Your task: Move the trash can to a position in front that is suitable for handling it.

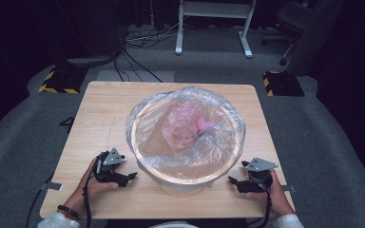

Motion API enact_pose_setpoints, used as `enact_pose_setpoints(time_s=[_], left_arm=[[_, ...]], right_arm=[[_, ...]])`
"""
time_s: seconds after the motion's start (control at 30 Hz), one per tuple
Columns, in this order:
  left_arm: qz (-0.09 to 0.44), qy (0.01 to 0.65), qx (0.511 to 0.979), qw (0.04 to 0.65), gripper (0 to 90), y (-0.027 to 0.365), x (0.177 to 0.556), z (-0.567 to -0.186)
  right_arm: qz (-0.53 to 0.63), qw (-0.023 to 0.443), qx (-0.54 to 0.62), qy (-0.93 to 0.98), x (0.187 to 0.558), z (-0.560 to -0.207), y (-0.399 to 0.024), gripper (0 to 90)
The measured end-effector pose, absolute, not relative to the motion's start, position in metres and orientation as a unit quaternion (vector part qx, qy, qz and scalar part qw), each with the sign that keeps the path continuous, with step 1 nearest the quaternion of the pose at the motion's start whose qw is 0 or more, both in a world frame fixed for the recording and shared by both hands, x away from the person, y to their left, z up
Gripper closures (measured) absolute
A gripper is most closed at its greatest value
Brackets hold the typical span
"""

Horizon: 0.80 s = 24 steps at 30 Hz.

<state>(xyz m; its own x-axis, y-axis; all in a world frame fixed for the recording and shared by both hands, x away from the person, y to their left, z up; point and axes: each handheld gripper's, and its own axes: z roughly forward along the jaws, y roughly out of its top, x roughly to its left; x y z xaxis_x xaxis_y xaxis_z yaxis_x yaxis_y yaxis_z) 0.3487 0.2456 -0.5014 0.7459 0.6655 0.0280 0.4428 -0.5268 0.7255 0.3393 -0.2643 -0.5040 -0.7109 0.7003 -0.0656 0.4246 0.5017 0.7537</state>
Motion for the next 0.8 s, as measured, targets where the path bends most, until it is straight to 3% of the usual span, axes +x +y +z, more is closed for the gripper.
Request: enact_pose_setpoints(time_s=[0.13,0.33,0.43,0.67,0.8], left_arm=[[0.184,0.313,0.847,0.388,18.5,0.244,0.345,-0.493],[0.222,0.279,0.828,0.432,21.8,0.238,0.332,-0.469],[0.269,0.255,0.810,0.454,22.3,0.231,0.319,-0.448],[0.304,0.240,0.782,0.489,18.3,0.226,0.306,-0.425],[0.328,0.230,0.771,0.496,18.3,0.224,0.299,-0.418]], right_arm=[[0.389,0.200,0.328,0.837,0.337,-0.500,-0.263,21.6],[0.393,0.272,0.335,0.812,0.332,-0.485,-0.259,28.7],[0.409,0.330,0.317,0.790,0.322,-0.471,-0.254,33.3],[0.429,0.409,0.271,0.759,0.305,-0.451,-0.241,36.2],[0.439,0.425,0.254,0.750,0.299,-0.441,-0.233,35.9]])
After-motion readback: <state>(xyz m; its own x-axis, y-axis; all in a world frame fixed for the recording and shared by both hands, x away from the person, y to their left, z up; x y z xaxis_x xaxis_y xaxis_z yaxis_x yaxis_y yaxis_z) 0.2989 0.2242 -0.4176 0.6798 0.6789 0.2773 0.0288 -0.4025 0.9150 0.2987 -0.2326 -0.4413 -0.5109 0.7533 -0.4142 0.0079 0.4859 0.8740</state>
